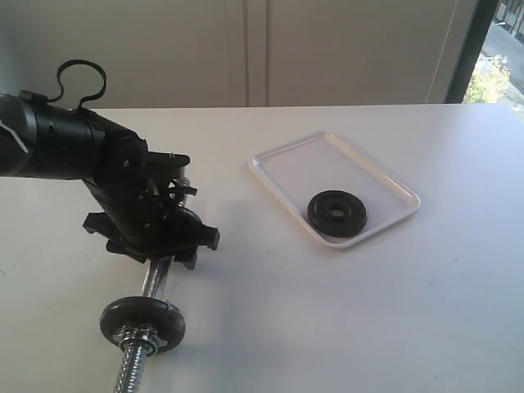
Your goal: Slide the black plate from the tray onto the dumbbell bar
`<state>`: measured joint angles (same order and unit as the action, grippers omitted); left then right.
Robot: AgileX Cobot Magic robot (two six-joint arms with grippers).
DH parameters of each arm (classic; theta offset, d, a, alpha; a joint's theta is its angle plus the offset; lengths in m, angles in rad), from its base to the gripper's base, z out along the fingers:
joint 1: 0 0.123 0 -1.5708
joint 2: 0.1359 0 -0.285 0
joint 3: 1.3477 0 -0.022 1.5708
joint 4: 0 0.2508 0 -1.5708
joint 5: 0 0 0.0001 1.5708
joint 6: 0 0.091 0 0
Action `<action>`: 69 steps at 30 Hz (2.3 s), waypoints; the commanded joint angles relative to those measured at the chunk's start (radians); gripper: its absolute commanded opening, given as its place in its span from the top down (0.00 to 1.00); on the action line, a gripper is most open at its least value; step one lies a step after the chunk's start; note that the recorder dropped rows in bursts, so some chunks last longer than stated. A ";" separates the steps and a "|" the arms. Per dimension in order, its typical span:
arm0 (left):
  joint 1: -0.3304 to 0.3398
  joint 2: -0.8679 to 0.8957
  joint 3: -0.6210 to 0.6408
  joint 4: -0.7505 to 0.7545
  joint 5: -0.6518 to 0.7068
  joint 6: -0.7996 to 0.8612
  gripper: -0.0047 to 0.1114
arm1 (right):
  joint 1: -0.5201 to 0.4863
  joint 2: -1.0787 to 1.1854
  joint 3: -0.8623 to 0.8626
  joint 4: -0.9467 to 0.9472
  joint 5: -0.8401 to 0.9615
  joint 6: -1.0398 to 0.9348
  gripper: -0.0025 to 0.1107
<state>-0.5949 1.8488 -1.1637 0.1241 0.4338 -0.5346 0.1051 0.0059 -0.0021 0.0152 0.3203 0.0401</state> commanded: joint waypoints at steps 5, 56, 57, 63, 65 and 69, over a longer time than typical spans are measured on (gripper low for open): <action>-0.006 0.017 -0.002 -0.003 0.004 -0.015 0.34 | 0.004 -0.006 0.002 -0.006 -0.009 0.002 0.98; -0.025 -0.092 -0.002 -0.033 0.100 0.201 0.96 | 0.004 -0.006 0.002 -0.015 -0.011 0.002 0.98; -0.025 -0.092 -0.002 -0.045 0.105 0.220 0.96 | 0.004 -0.006 0.002 -0.015 -0.011 0.002 0.98; -0.025 -0.092 -0.002 -0.048 0.113 0.254 0.96 | 0.004 -0.006 0.002 -0.015 -0.011 0.002 0.98; -0.025 -0.092 -0.002 -0.048 0.113 0.259 0.96 | 0.004 -0.006 0.002 -0.015 -0.011 0.002 0.98; -0.025 -0.092 -0.002 -0.048 0.117 0.288 0.96 | 0.004 -0.006 0.002 -0.015 -0.011 0.002 0.98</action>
<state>-0.6163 1.8018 -1.1567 0.0698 0.5345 -0.2731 0.1051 0.0059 -0.0021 0.0109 0.3203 0.0401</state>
